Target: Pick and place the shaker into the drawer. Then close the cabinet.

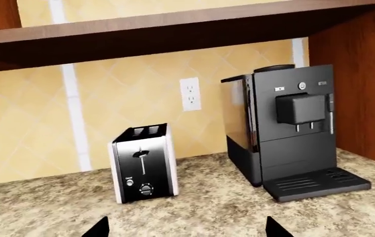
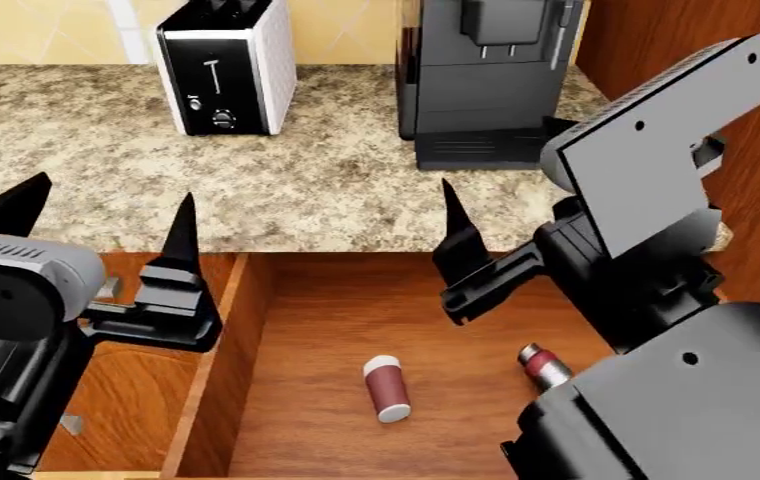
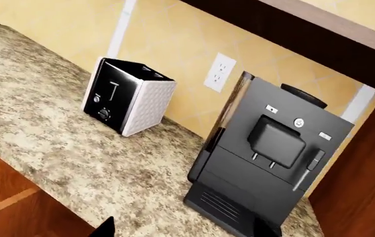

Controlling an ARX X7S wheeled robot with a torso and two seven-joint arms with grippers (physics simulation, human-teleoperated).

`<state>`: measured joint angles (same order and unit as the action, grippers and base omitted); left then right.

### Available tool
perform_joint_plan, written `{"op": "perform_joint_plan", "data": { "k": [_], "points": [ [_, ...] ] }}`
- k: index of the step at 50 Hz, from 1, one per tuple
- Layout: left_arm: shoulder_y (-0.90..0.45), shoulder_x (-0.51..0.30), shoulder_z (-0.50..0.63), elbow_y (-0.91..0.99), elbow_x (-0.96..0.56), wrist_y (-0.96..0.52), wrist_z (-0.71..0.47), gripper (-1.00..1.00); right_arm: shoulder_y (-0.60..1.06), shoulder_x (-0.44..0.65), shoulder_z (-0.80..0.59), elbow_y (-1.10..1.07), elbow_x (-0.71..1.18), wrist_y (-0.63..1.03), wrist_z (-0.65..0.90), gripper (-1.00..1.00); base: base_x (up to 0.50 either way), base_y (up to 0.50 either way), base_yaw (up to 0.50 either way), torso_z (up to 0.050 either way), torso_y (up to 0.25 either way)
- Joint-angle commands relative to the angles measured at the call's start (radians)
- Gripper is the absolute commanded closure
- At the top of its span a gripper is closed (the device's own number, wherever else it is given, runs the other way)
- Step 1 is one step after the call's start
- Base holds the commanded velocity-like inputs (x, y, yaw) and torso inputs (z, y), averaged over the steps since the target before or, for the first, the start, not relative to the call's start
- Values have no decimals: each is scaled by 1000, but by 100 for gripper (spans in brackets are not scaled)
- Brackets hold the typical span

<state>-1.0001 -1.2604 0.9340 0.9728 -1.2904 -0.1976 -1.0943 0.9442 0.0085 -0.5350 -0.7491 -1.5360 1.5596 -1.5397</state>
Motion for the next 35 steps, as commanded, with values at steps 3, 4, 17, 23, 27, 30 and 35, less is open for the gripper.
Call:
{"op": "perform_joint_plan", "data": {
  "k": [3, 4, 17, 23, 27, 30, 35],
  "points": [
    [15, 7, 1, -4, -1, 15, -20, -100, 28, -8, 33, -24, -89, 11, -31, -100, -68, 500, 0, 0, 0],
    [17, 7, 2, -4, 3, 15, -20, -100, 27, -8, 18, -17, -104, 11, -31, -100, -217, 501, 0, 0, 0],
    [35, 16, 11, -11, 29, 19, -13, -100, 20, -8, -51, -5, -166, 11, -31, -100, -231, 501, 0, 0, 0],
    [24, 20, 7, -16, 24, 10, -7, -100, 21, -8, -72, -1, -180, 11, -31, -100, -197, 500, 0, 0, 0],
    [21, 26, 8, -17, 26, 2, -5, -100, 25, -8, -73, 3, -179, 11, -31, -100, -177, 500, 0, 0, 0],
    [20, 31, 9, -19, 29, -3, -6, -100, 26, -8, -75, 5, -181, 11, -31, -100, -172, 500, 0, 0, 0],
    [20, 35, 10, -23, 32, -6, -7, -100, 21, -8, -78, 2, -187, 11, -31, -100, -148, 500, 0, 0, 0]
  ]
}}
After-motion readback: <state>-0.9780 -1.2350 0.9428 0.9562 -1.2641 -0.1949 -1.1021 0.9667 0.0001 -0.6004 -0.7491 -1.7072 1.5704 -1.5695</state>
